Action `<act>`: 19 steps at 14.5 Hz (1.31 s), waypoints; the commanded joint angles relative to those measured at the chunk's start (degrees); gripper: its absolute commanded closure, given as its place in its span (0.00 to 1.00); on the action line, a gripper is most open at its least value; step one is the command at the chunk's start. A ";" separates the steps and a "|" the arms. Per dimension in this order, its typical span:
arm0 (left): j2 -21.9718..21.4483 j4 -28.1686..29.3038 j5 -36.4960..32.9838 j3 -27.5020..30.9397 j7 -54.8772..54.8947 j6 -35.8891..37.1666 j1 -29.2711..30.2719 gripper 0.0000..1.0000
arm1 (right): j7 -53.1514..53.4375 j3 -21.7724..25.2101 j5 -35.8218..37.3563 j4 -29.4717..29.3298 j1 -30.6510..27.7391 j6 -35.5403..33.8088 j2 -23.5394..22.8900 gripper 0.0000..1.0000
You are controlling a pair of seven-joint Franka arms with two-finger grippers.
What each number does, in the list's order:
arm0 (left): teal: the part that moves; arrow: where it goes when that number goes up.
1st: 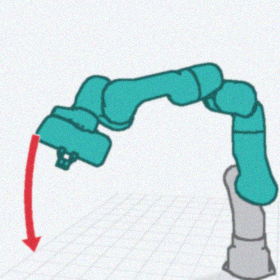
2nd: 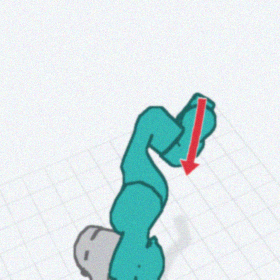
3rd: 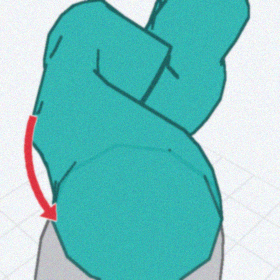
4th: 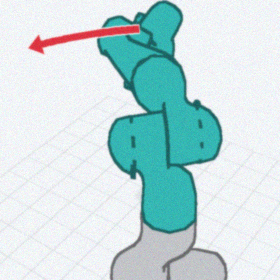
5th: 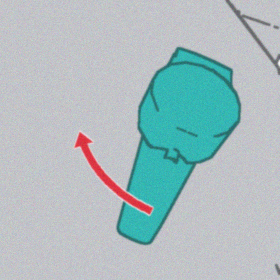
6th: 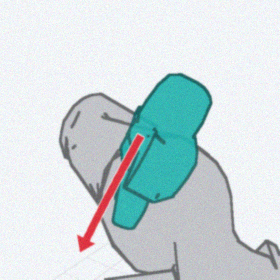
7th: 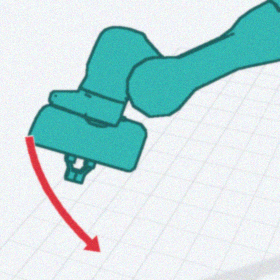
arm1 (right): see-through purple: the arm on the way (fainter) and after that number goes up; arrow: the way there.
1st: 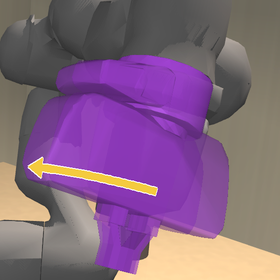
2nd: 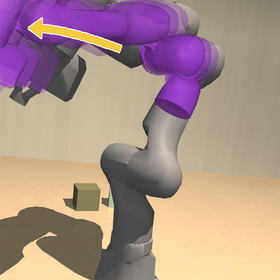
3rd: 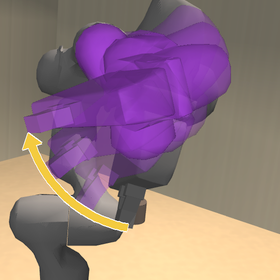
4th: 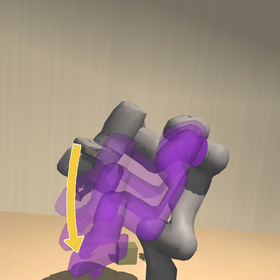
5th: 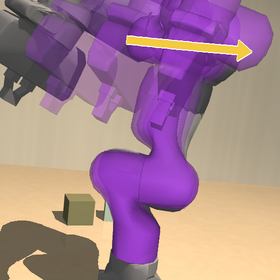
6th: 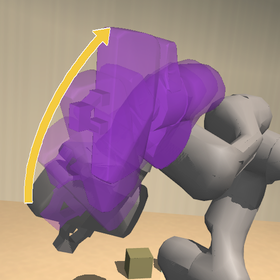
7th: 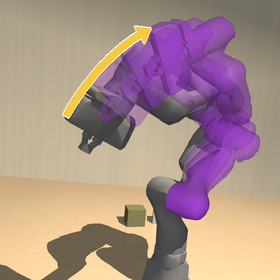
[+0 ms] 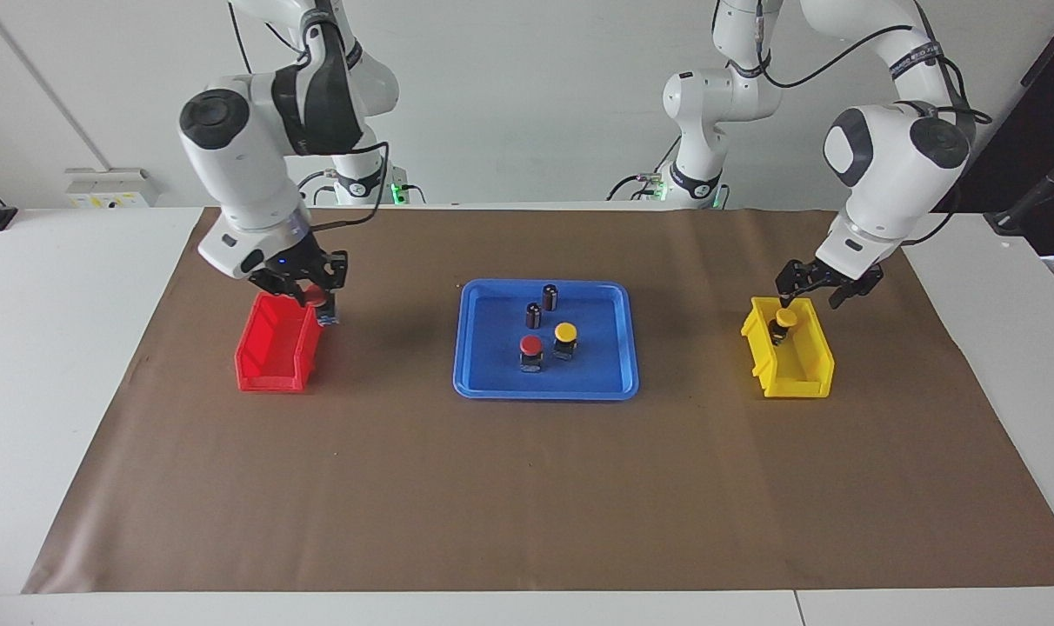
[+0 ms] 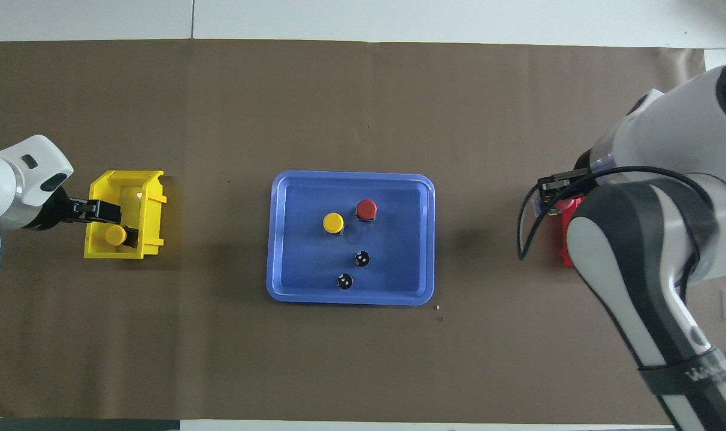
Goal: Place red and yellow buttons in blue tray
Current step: 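Carry the second red button into the tray with the right gripper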
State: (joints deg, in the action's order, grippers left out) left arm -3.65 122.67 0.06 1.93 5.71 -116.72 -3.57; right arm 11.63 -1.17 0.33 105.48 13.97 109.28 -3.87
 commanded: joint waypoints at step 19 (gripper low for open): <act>2.33 7.86 -0.14 -0.44 1.41 -11.79 1.99 0.98 | 11.87 0.64 0.81 -11.61 4.52 -6.24 -6.27 0.00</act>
State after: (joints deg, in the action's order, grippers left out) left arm -1.44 130.72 0.06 1.88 6.24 -127.32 -2.44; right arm 28.19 -0.11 0.90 95.22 22.74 109.00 -14.47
